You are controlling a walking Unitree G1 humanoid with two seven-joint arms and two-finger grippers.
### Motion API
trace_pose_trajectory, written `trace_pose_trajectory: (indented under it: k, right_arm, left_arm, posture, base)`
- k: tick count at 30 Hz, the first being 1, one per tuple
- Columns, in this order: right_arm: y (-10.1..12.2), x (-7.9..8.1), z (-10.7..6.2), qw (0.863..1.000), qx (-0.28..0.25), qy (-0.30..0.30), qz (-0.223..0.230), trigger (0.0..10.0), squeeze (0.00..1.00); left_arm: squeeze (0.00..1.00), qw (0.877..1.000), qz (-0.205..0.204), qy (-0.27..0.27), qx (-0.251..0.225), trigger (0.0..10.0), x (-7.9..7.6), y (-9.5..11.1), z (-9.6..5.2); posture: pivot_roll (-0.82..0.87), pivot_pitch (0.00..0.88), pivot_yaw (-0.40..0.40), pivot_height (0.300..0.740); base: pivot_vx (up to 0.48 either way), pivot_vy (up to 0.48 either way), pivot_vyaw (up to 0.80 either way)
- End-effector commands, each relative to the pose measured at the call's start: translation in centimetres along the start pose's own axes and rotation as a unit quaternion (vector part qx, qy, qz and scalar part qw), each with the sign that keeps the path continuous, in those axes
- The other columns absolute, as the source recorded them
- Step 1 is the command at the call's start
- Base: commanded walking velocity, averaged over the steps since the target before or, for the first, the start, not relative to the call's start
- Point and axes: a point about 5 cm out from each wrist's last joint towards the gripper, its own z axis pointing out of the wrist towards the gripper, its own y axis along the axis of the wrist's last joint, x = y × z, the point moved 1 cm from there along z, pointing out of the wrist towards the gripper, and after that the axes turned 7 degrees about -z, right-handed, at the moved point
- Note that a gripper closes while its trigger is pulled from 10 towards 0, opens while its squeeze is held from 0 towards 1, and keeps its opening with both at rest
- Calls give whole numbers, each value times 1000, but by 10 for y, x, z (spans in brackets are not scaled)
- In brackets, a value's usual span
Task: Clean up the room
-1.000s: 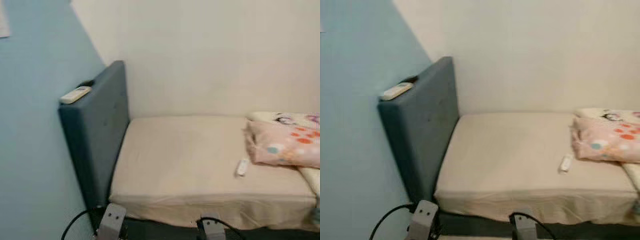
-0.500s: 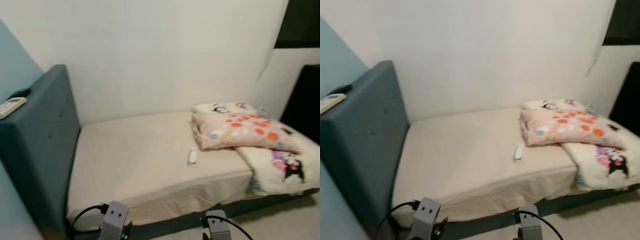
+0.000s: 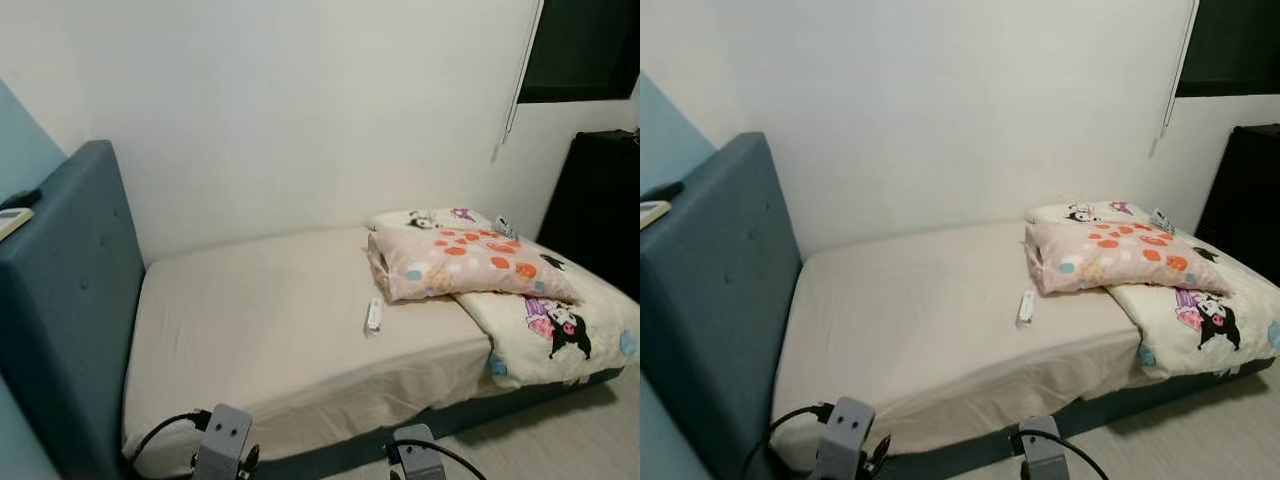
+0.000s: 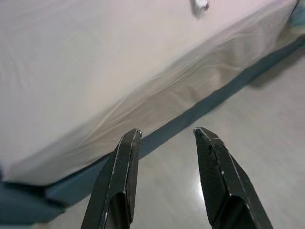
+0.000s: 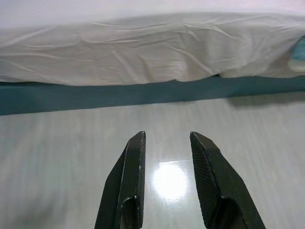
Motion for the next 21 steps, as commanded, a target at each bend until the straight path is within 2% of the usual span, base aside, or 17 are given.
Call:
trace_pose_trajectory:
  k: [1,21]
  right_arm:
    - [0,3,0,1000,2,4,-3,10000,0]
    - [1,2,1,1000,1,1,-3,10000,0]
  left_arm:
    - [0,1000,-4,6,1,10000,5,-3,-4]
    - [0,1000,-5,5,-4,10000,6,-1,-3]
  posture:
    - [-16,90,-15,740]
    - [-17,95,-17,740]
  base:
    - [352,0,0]
    - [359,0,0]
